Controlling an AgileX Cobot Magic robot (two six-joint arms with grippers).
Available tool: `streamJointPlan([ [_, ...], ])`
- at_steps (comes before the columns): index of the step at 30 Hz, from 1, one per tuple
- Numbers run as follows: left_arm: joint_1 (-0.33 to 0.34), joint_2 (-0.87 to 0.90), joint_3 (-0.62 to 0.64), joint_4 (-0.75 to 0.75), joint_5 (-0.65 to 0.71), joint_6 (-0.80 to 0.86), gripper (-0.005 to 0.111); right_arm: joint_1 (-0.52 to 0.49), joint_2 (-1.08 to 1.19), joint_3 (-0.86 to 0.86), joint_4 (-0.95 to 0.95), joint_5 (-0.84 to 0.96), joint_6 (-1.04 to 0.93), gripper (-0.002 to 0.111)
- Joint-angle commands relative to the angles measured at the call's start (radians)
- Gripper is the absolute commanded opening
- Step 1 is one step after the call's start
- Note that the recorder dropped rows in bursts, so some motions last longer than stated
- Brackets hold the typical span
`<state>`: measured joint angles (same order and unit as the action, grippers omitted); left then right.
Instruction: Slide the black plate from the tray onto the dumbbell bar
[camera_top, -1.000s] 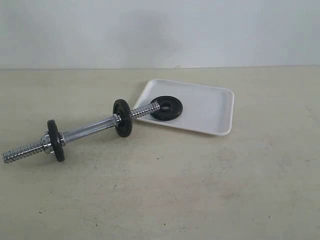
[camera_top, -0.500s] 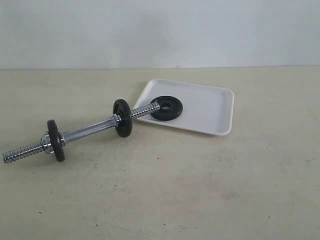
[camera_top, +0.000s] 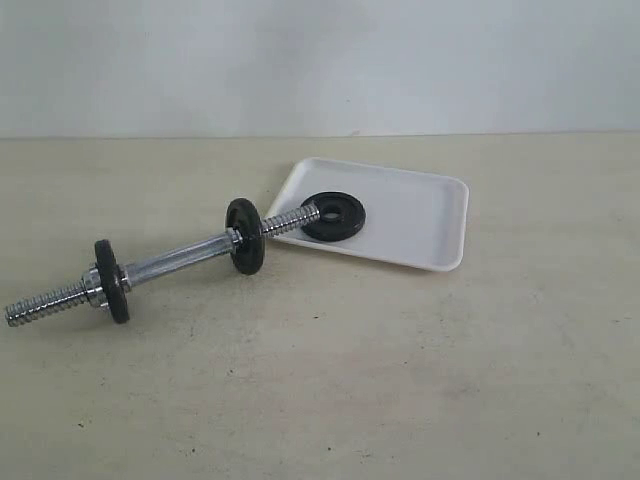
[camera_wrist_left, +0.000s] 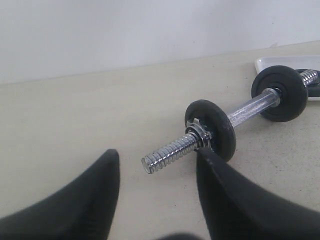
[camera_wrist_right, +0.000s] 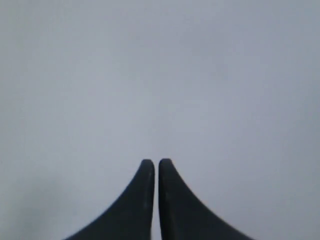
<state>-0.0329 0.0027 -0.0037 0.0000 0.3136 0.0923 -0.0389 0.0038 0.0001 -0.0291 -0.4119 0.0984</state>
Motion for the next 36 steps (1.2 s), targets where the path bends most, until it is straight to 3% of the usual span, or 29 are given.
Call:
streamJointPlan([
  [1,0.004,-0.003,0.004,-0.009,-0.002,-0.008,0.045,0.002,-0.004,0.0,-0.001,-0.192,0.008,0.001],
  [5,0.004,-0.003,0.004,-0.009,-0.002,-0.008,0.045,0.002,-0.004,0.0,-0.001,-0.206,0.095,0.001],
  [9,0.004,-0.003,0.004,0.03,-0.011,0.034,0.045,0.002,-0.004,0.0,-0.006,-0.197,0.444,0.001],
  [12,0.004,-0.003,0.004,0.011,-0.115,0.045,0.045,0.002,-0.004,0.0,-0.022,-0.197,0.74,0.001],
  [14,0.002,-0.003,0.004,-0.102,-0.221,-0.012,0.045,0.002,-0.004,0.0,-0.032,-0.194,0.86,0.001],
  [21,0.002,-0.003,0.004,-0.325,-0.389,-0.08,0.045,0.002,-0.004,0.0,-0.032,-0.151,0.859,0.001],
  [30,0.002,-0.003,0.004,-0.33,-0.447,-0.085,0.045,0.002,-0.004,0.0,-0.03,-0.006,0.855,0.001],
  [36,0.002,-0.003,0.004,-0.33,-0.439,-0.211,0.045,0.002,-0.004,0.0,-0.05,-0.002,0.879,0.001],
])
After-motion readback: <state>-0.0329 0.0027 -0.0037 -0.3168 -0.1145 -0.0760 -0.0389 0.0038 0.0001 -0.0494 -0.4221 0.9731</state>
